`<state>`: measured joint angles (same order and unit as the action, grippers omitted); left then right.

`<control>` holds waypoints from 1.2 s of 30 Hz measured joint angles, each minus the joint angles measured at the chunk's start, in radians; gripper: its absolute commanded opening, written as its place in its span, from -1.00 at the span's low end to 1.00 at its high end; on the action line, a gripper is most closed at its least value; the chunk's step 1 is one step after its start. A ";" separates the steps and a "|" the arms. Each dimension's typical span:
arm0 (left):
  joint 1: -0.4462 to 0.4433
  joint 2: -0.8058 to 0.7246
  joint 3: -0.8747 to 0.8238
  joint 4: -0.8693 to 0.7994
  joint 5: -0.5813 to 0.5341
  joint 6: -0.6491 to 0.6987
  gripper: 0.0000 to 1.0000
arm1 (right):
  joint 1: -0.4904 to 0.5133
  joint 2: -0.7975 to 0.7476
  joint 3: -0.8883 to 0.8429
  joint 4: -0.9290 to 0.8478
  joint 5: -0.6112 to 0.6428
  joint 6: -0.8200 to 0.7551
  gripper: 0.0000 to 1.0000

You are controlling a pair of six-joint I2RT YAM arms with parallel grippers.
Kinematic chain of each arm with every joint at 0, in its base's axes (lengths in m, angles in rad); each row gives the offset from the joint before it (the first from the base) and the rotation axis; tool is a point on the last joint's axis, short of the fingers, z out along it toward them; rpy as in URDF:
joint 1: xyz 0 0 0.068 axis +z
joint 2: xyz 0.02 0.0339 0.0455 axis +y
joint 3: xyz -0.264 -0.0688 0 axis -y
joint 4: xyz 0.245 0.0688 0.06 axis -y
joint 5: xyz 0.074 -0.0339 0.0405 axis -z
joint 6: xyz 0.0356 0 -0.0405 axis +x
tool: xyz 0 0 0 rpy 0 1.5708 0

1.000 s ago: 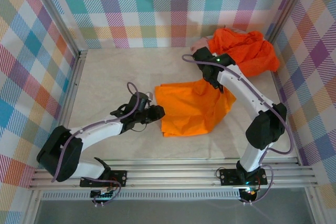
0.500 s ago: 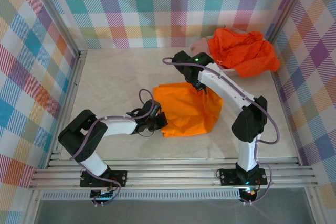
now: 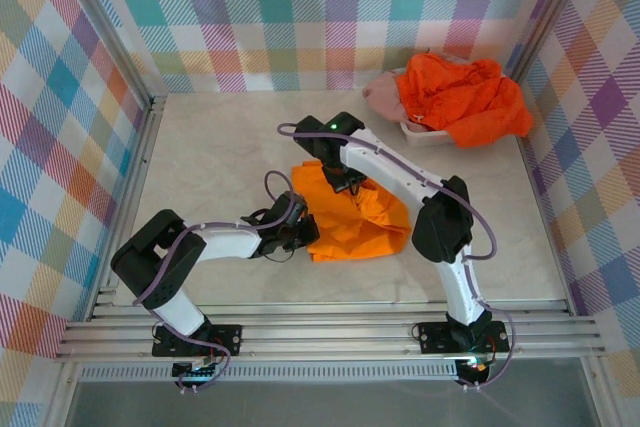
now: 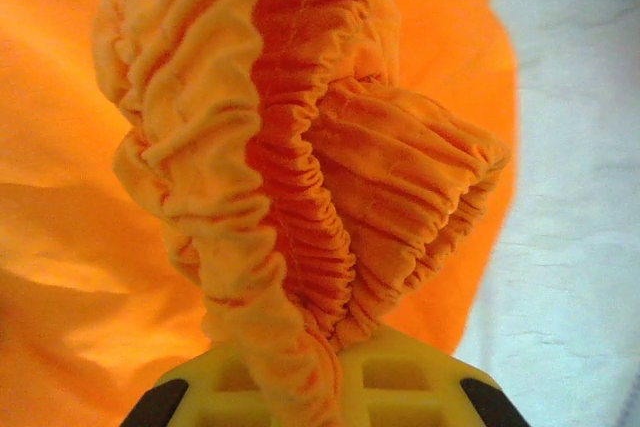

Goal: Fold and stack the shorts

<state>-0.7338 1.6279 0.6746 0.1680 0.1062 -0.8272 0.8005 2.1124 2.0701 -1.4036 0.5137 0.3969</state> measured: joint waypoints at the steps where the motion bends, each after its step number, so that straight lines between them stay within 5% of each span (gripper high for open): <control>1: -0.002 0.000 0.000 0.000 -0.002 0.000 -0.98 | 0.002 0.007 0.000 0.010 -0.026 0.014 -0.99; 9: -0.007 0.013 0.000 0.023 -0.004 -0.008 -0.96 | 0.009 0.040 0.000 0.081 -0.172 0.083 -0.90; 14: -0.013 0.020 0.000 0.044 -0.004 -0.018 -0.77 | 0.011 0.060 -0.004 0.131 -0.243 0.105 -0.46; 18: -0.018 0.001 -0.006 0.048 -0.016 -0.037 -0.35 | 0.003 0.066 -0.010 0.174 -0.330 0.109 -0.09; 21: -0.021 -0.083 -0.052 0.014 -0.053 -0.058 0.38 | -0.015 0.055 -0.019 0.231 -0.442 0.112 0.14; 23: -0.021 -0.181 -0.100 -0.023 -0.085 -0.076 0.67 | -0.037 0.017 -0.062 0.298 -0.529 0.120 0.30; 26: -0.021 -0.365 -0.149 -0.101 -0.125 -0.091 0.95 | -0.091 -0.136 -0.224 0.451 -0.666 0.155 0.57; 30: -0.011 -0.595 -0.122 -0.194 -0.150 -0.076 1.00 | -0.186 -0.449 -0.518 0.709 -0.797 0.243 0.76; 36: 0.125 -0.611 0.053 -0.180 -0.035 -0.081 1.00 | -0.220 -0.696 -0.920 1.113 -0.852 0.422 0.95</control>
<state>-0.6090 1.0168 0.7280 -0.0116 0.0708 -0.9085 0.5800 1.4162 1.1503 -0.2909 -0.3382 0.8188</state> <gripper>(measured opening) 0.998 0.954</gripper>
